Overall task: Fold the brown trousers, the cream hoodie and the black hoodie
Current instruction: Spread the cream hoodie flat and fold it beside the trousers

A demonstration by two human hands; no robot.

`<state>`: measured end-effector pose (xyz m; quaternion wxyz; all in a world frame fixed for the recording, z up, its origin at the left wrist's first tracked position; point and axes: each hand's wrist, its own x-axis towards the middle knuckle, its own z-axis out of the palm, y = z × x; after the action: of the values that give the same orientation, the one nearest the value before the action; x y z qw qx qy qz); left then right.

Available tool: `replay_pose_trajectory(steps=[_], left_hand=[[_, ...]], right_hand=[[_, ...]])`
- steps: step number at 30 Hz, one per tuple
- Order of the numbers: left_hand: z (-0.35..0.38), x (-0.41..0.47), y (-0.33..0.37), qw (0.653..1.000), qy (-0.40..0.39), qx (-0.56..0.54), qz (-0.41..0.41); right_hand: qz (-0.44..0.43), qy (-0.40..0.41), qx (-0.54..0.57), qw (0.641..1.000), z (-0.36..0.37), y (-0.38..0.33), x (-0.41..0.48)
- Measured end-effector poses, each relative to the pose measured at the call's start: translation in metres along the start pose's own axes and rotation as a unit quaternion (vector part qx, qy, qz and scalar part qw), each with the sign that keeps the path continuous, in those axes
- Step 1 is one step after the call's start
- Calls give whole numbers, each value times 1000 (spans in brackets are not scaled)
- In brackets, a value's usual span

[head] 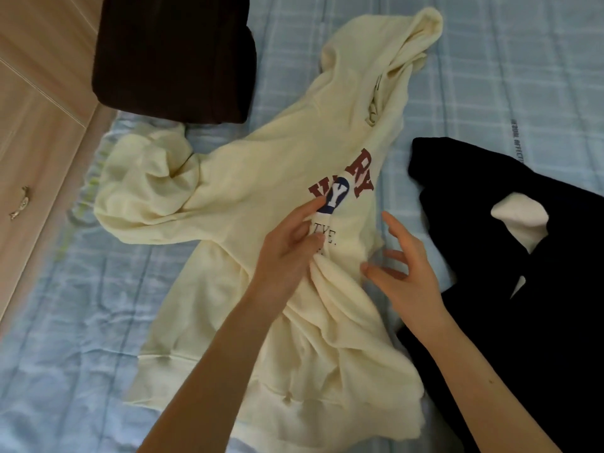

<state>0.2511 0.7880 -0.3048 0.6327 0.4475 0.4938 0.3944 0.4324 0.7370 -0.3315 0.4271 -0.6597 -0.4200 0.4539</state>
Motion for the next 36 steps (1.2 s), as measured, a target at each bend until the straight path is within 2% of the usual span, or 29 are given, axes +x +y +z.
replay_pose_trajectory(steps=[3,5,7,9,10,14,18,25,30,36], left_hand=[[-43,2,3,999,-12,-38,-31],[-71,4,1,998,-1,-52,-46],[-91,6,-3,996,16,-69,-59],[-99,8,-7,994,12,-73,-75],[-99,9,-8,995,4,-59,-80],[-97,10,-10,996,-9,-22,-85],[-97,11,-11,996,-1,-20,-84],[-90,6,-3,996,-16,-35,-76],[-60,2,4,998,-27,-1,-60],[-22,-8,0,999,-16,-5,-48]], right_hand=[[1,-46,-16,999,11,0,12],[6,-48,-14,999,19,-4,19],[0,-24,-103,994,24,-2,24],[4,-11,-235,972,27,1,24],[17,-7,-247,969,28,2,25],[73,-34,-67,995,30,-3,30],[63,-71,17,995,24,-13,34],[25,-56,13,998,-13,-51,29],[-10,45,43,998,-73,-66,21],[22,5,-2,1000,-37,-27,11]])
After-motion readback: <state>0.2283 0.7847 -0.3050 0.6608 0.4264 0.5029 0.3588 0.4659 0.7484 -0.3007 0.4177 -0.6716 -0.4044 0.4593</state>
